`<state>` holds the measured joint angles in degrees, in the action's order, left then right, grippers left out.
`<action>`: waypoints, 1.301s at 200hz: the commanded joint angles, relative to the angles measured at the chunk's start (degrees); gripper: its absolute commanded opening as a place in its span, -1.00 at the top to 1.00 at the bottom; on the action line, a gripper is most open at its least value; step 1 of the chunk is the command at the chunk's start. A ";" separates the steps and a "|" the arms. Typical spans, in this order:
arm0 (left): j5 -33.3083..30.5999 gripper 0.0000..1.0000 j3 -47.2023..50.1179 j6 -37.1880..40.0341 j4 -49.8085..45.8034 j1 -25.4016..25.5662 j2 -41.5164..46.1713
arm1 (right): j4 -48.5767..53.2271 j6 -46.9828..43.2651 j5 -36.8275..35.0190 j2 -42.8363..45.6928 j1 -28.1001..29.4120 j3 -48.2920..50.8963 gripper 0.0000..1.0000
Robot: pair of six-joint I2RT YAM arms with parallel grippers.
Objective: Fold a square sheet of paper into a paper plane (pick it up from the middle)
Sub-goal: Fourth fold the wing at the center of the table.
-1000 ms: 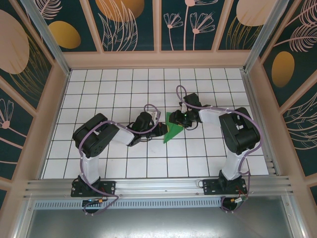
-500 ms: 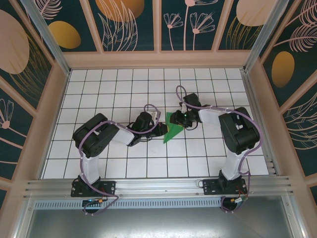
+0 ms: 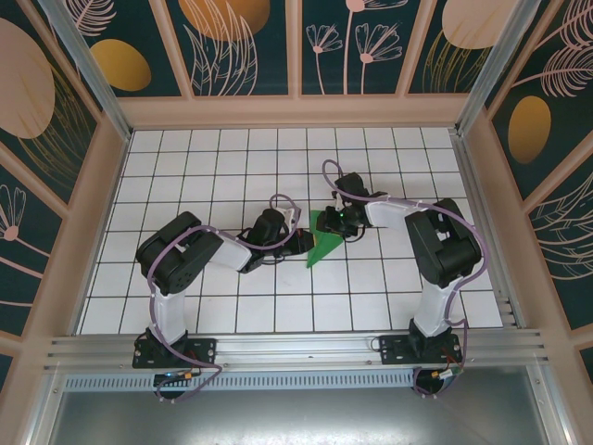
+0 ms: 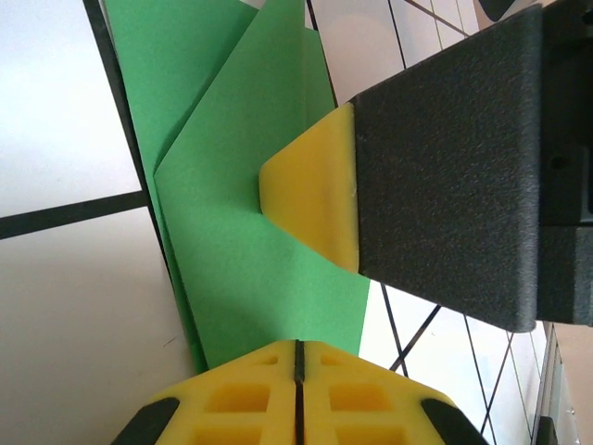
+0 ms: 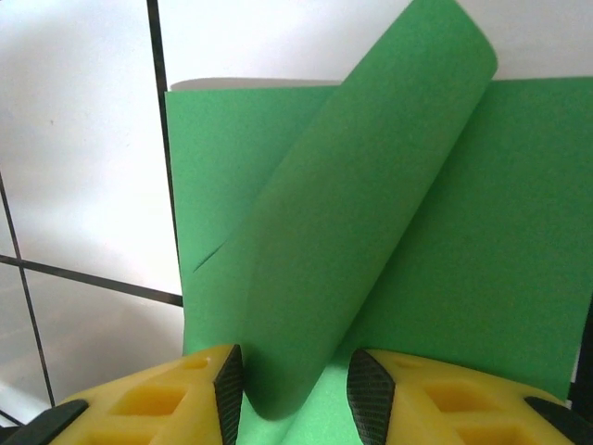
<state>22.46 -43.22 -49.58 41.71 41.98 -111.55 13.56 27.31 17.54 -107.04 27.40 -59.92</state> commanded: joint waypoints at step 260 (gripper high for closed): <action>-3.06 0.71 4.16 -0.65 7.71 -0.05 5.20 | 2.00 -2.79 -8.05 -8.67 0.34 4.54 0.14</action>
<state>18.92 -39.38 -49.63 46.11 41.95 -106.54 13.34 25.82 17.02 -107.09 27.62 -59.86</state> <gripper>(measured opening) 0.157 0.427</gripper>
